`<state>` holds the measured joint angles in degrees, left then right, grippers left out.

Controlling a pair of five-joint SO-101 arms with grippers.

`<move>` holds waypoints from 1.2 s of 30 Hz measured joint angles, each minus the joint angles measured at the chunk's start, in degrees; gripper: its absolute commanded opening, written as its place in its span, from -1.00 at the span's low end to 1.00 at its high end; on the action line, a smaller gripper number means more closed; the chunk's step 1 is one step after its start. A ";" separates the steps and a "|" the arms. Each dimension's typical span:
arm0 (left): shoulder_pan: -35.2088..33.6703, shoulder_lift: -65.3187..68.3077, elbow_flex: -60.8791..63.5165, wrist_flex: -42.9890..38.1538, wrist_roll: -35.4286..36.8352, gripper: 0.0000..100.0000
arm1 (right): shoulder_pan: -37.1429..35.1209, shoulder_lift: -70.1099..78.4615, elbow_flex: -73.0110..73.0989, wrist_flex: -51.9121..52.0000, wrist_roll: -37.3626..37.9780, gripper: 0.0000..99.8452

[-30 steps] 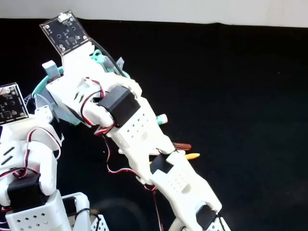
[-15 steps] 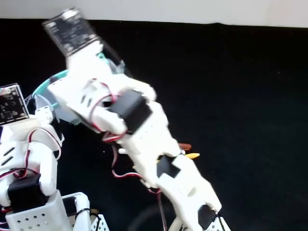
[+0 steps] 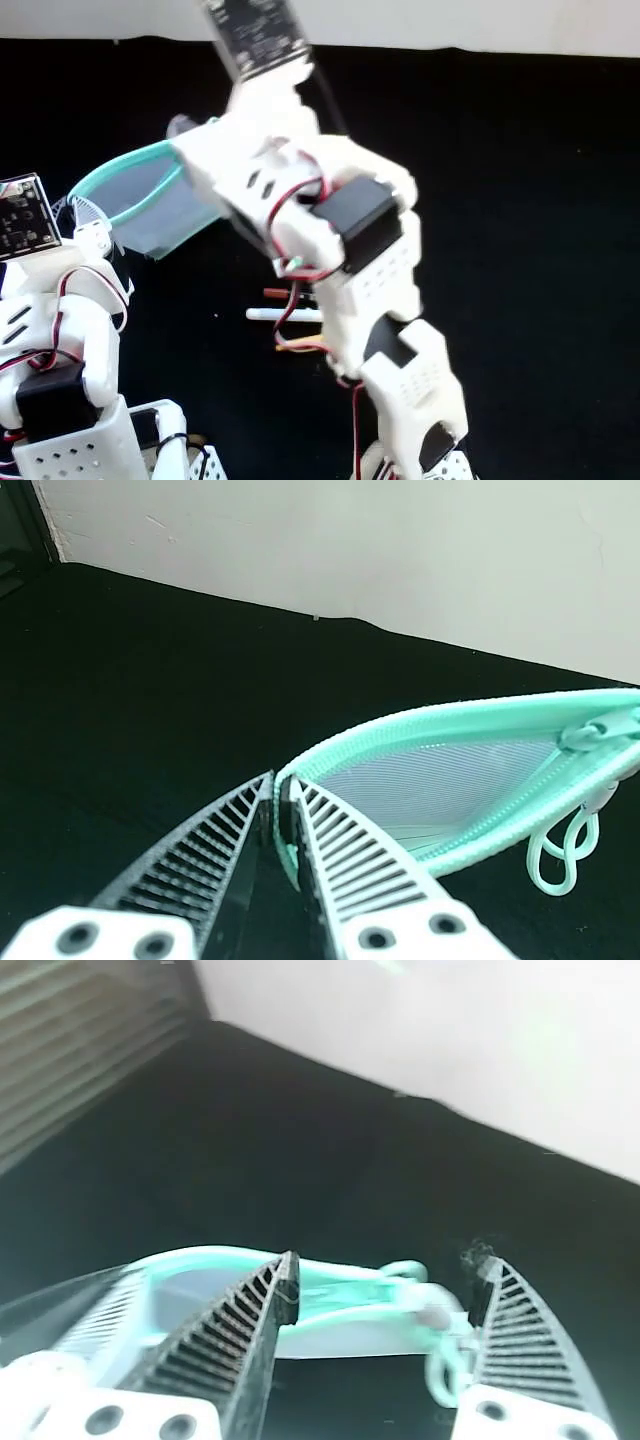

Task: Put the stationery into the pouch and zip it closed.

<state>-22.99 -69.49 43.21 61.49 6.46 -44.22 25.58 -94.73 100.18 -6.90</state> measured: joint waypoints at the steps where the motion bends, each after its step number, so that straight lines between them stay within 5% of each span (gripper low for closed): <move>1: 0.00 0.00 0.00 0.00 0.00 -0.99 | 1.23 0.00 0.00 0.00 1.05 -0.45; 15: 0.00 0.00 0.00 0.00 0.00 -0.99 | 11.43 0.00 0.35 0.00 4.84 -0.45; 28: 0.00 0.00 0.00 0.00 0.00 -0.99 | 11.52 -0.53 25.23 0.00 4.75 -0.45; 36: 0.00 0.00 0.00 0.00 0.00 -0.99 | 13.10 -0.44 32.09 0.00 -8.79 -0.45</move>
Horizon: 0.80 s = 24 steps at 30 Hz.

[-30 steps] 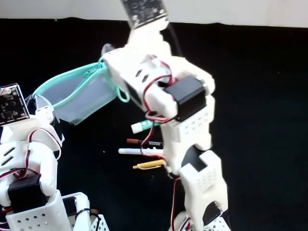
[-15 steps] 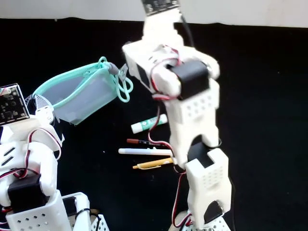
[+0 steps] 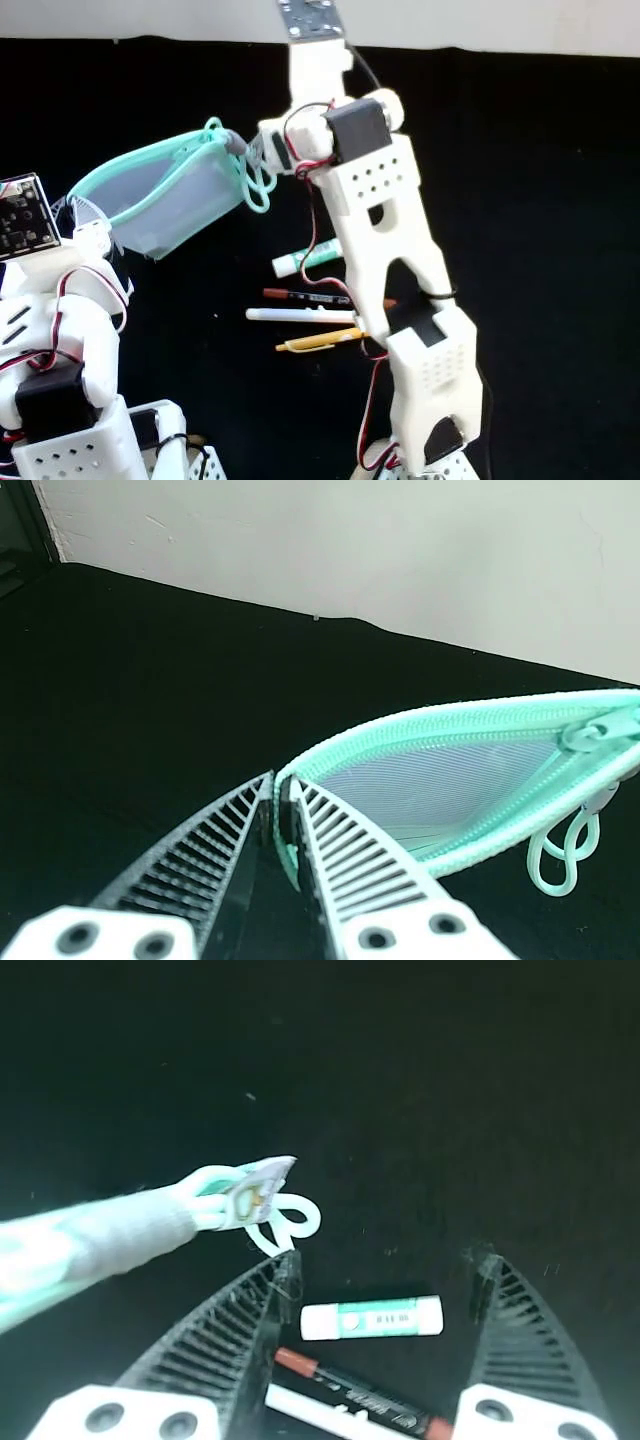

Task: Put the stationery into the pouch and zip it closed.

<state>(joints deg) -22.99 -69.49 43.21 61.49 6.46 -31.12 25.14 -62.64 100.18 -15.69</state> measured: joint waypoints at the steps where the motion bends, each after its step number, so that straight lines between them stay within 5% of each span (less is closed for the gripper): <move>1: 0.00 0.00 0.00 0.00 0.00 -0.99 | 0.26 0.00 0.79 0.00 -2.20 -0.45; 14: 0.00 0.00 0.00 0.00 0.00 -0.99 | 0.44 0.00 21.54 -4.48 -28.40 -0.45; 24: 0.00 0.00 0.00 0.00 0.00 -0.99 | 0.44 0.00 33.67 -11.16 -36.66 -0.45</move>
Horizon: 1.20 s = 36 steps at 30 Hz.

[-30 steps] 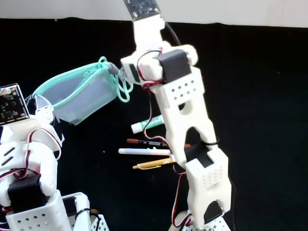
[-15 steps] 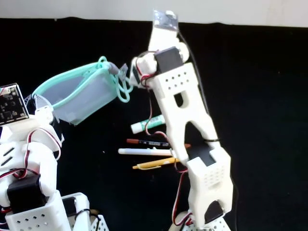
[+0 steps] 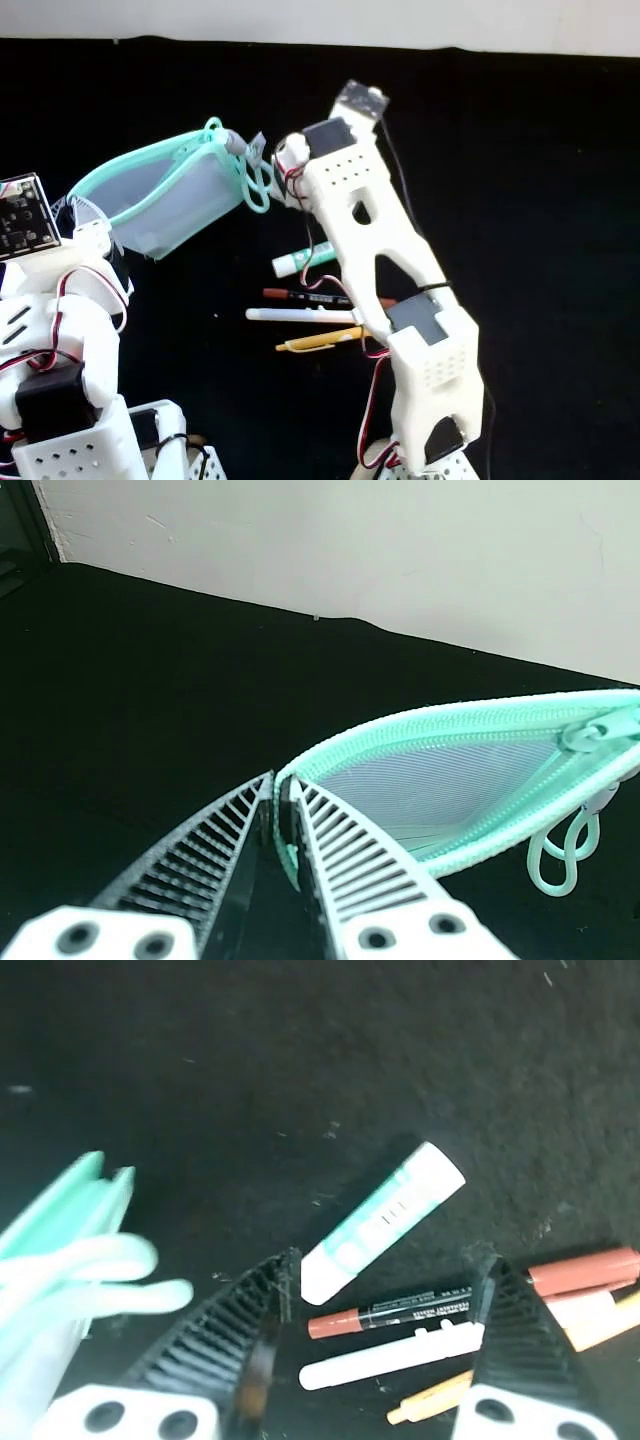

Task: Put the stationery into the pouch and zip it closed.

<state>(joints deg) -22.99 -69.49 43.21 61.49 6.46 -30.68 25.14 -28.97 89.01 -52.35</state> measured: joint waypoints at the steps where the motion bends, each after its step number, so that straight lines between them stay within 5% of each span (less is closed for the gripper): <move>1: 0.00 0.00 0.00 0.00 0.00 -0.99 | 0.00 0.00 0.97 -0.35 -0.88 -0.45; 29: 0.00 0.00 0.00 0.00 0.00 -0.99 | -3.87 0.00 11.34 -9.23 -14.51 -0.45; 36: 0.00 0.00 0.00 0.00 0.00 -0.99 | 0.70 1.23 12.66 -9.58 -18.20 -0.45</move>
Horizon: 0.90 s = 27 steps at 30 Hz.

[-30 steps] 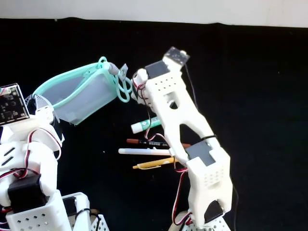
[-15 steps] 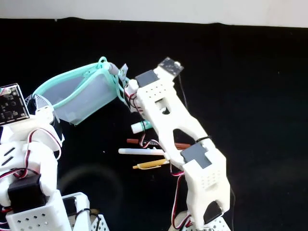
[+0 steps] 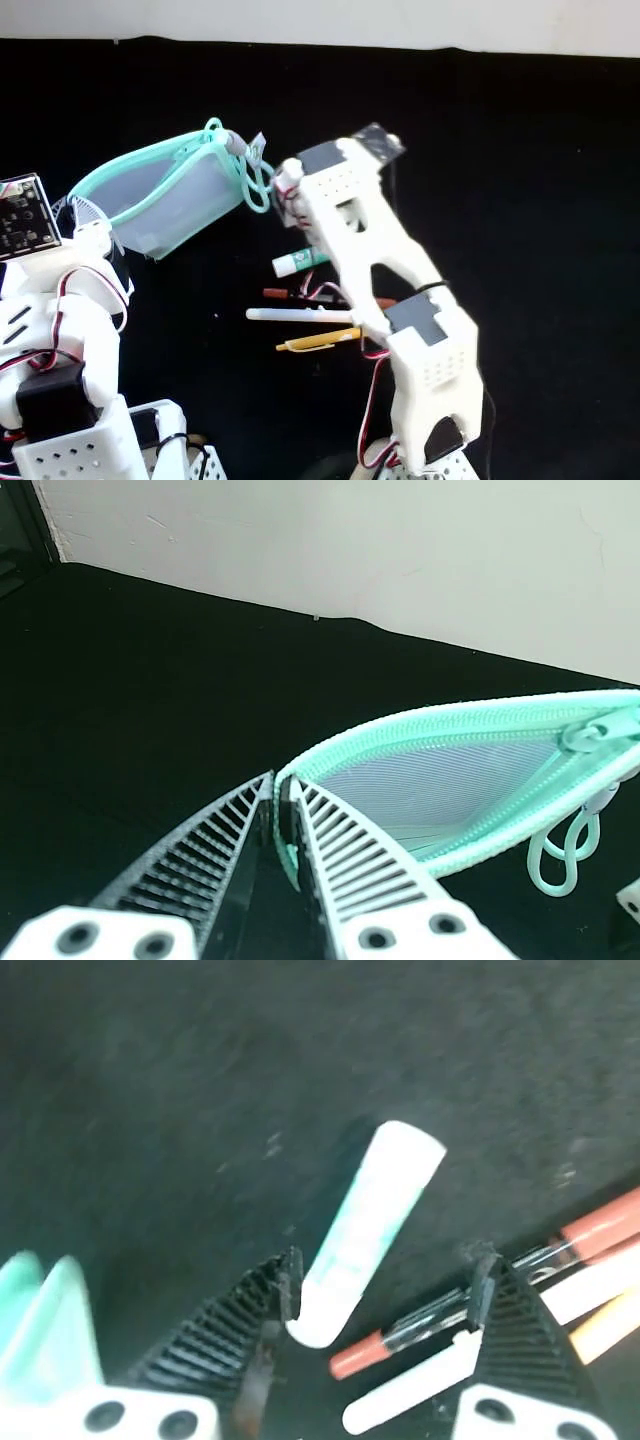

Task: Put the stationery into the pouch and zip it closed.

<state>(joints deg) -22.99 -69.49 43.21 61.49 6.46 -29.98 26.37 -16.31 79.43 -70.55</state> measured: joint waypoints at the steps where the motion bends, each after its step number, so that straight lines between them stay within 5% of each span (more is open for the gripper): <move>1: 0.00 0.00 0.00 0.00 0.00 -0.99 | 0.26 1.14 0.26 0.00 -0.18 -0.45; 14: 0.00 0.00 0.00 0.00 0.00 -0.99 | 0.44 9.05 0.26 -0.18 -0.26 -0.47; 19: 0.00 0.00 0.00 0.00 0.00 -0.99 | 0.44 9.05 0.26 -0.18 -0.26 -1.00; 27: 0.00 0.00 0.00 0.00 0.00 -0.99 | 2.99 9.05 0.35 -1.23 -0.26 -0.99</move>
<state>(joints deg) -22.99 -69.49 43.21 61.49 6.46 -26.99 35.43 -15.96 78.20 -70.81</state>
